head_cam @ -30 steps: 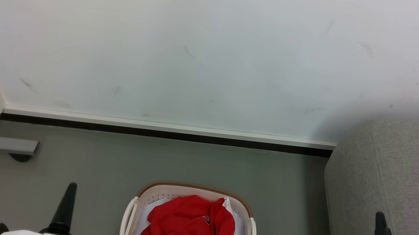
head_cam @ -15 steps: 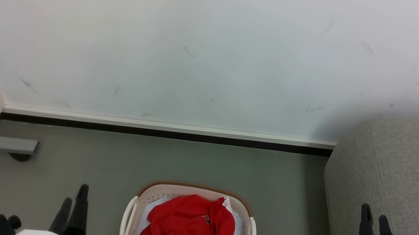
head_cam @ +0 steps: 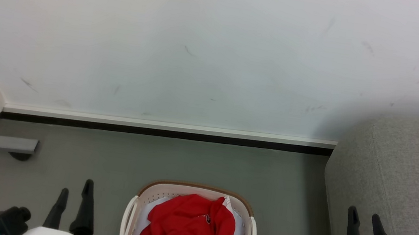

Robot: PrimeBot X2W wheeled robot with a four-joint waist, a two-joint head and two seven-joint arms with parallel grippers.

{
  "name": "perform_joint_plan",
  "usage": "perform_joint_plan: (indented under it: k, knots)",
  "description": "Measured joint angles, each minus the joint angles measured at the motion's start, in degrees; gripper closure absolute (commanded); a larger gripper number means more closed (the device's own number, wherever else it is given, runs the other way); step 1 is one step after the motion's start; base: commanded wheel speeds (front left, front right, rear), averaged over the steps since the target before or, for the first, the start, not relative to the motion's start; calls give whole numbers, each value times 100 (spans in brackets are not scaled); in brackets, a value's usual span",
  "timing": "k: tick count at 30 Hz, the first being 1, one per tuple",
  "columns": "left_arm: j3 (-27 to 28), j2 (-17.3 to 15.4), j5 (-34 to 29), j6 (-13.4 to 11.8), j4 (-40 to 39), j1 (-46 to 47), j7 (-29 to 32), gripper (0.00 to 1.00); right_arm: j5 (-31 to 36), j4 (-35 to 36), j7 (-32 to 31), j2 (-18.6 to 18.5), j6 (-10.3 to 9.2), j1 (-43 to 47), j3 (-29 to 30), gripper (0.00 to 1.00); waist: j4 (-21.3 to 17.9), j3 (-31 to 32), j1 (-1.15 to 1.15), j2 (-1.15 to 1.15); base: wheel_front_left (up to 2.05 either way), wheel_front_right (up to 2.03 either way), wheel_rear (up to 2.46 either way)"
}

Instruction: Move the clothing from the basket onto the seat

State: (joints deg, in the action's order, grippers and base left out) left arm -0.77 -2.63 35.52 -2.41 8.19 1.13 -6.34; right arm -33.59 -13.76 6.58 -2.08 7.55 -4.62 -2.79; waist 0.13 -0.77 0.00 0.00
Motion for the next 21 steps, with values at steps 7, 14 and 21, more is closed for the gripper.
perform_joint_plan:
  k: [7, 14, 21]
  knots:
    - [-176, -90, -488, -151, -120, -42, -134, 0, 501, -113, 108, -4, 0, -20, -55, 0, 4, -5, 0, 0, 0, 0, 0]
    - [-327, -185, -940, -302, -177, -70, -233, 0, 964, -208, 212, -10, 0, -62, -97, 0, 5, -8, 0, 0, 0, 0, 0]
    - [-444, -265, -1328, -437, -160, -126, -331, 0, 1301, -281, 308, -16, 0, -65, -155, 0, 4, -5, 0, 0, 0, 0, 0]
